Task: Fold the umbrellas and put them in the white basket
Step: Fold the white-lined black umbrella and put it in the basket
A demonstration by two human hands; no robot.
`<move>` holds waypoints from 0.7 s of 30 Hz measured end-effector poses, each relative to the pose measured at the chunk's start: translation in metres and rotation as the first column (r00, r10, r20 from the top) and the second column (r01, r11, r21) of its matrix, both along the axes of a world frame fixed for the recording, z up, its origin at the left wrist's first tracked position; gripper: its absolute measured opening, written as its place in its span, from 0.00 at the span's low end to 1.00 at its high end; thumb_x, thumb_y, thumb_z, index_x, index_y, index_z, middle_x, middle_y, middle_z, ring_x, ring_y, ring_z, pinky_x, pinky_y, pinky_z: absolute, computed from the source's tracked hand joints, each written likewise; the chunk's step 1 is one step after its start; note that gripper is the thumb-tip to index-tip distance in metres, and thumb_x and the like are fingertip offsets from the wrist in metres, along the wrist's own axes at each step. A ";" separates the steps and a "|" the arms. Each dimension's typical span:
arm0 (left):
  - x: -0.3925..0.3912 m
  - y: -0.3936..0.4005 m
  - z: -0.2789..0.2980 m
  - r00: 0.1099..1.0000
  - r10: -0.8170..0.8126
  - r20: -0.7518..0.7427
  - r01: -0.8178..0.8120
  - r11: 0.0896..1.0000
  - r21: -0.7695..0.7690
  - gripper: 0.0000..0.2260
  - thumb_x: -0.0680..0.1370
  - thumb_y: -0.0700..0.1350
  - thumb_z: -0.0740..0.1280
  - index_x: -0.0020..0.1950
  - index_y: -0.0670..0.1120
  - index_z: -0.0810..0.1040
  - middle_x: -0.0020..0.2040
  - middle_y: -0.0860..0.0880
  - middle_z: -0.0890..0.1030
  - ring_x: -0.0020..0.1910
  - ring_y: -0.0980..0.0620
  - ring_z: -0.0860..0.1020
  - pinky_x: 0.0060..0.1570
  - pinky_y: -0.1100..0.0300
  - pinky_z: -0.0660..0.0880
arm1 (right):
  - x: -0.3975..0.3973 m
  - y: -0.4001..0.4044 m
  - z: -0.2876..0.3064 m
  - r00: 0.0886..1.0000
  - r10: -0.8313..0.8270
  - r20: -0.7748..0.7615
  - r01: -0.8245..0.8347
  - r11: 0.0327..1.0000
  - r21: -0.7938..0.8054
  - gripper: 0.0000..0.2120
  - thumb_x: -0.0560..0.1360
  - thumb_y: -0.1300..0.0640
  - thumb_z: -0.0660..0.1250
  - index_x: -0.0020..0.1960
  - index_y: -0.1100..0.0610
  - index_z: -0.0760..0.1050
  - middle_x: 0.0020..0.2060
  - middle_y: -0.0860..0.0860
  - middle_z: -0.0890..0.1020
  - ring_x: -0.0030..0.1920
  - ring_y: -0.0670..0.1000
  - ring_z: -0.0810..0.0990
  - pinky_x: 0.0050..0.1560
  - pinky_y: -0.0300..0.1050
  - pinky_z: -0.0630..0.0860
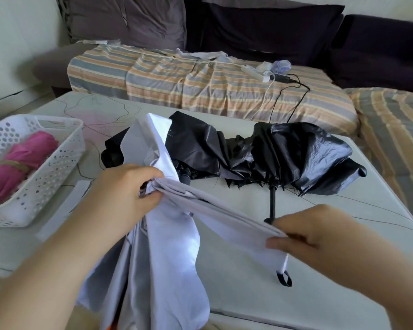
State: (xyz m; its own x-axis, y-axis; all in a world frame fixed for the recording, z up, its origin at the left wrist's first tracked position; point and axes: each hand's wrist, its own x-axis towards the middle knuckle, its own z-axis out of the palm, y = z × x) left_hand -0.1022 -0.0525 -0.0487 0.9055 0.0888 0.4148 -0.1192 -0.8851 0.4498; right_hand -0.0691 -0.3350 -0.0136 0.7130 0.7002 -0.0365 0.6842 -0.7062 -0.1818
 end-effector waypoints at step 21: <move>0.002 -0.016 0.009 0.999 -0.005 -0.052 0.008 0.998 0.061 0.08 0.64 0.42 0.66 0.38 0.45 0.83 0.29 0.47 0.77 0.24 0.51 0.70 0.26 0.68 0.63 | 0.017 -0.015 -0.004 0.931 -0.036 -0.364 0.206 0.874 0.440 0.40 0.57 0.21 0.64 0.67 0.29 0.62 0.65 0.28 0.69 0.67 0.33 0.67 0.67 0.40 0.65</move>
